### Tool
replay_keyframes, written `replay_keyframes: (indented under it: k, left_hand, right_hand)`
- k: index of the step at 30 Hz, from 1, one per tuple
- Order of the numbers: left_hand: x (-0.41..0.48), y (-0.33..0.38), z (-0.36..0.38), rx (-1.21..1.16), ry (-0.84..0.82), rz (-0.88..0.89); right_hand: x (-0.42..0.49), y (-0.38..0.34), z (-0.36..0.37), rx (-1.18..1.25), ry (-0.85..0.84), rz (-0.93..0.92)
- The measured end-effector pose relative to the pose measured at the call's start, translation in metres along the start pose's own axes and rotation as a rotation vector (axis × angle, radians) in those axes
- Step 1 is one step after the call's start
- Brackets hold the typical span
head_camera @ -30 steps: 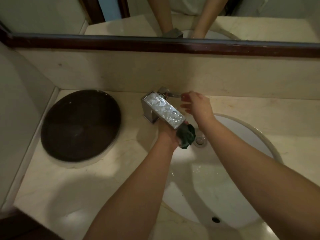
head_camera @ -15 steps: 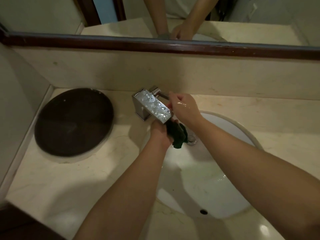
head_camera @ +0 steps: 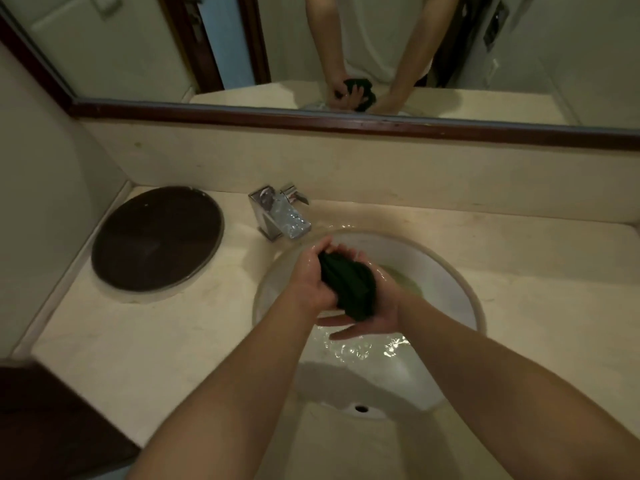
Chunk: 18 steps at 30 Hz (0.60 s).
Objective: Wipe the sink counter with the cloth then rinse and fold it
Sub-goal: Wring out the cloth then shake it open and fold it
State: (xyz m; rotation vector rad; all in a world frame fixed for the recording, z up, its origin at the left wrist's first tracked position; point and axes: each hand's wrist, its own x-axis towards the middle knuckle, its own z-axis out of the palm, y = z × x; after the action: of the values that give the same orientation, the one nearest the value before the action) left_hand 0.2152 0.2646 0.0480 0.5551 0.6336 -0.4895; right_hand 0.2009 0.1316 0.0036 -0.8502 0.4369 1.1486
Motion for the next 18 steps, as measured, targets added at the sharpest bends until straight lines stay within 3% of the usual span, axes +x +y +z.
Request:
replay_keyframes:
  k: [3,6,8,11,18]
  left_hand:
    - [-0.02,0.0,0.02,0.102,-0.085,0.117]
    - [-0.034,-0.004,0.033,0.342,-0.108,0.219]
    - [-0.039,-0.008,0.039,0.47,-0.105,0.309]
    - [-0.046,-0.012,0.049,0.569,-0.082,0.347]
    - [-0.045,-0.019,0.068,0.463,0.114,0.343]
  right_hand:
    - [-0.023,-0.002,0.018,0.023,-0.234,-0.066]
    - [-0.05,-0.013,0.026,0.023,-0.323,-0.15]
    - [-0.067,-0.02,0.025,-0.041,-0.323,-0.106]
    - [-0.077,-0.032,0.026,-0.287,-0.186,0.007]
    - [-0.094,-0.043,0.053,-0.893,0.204,-0.028]
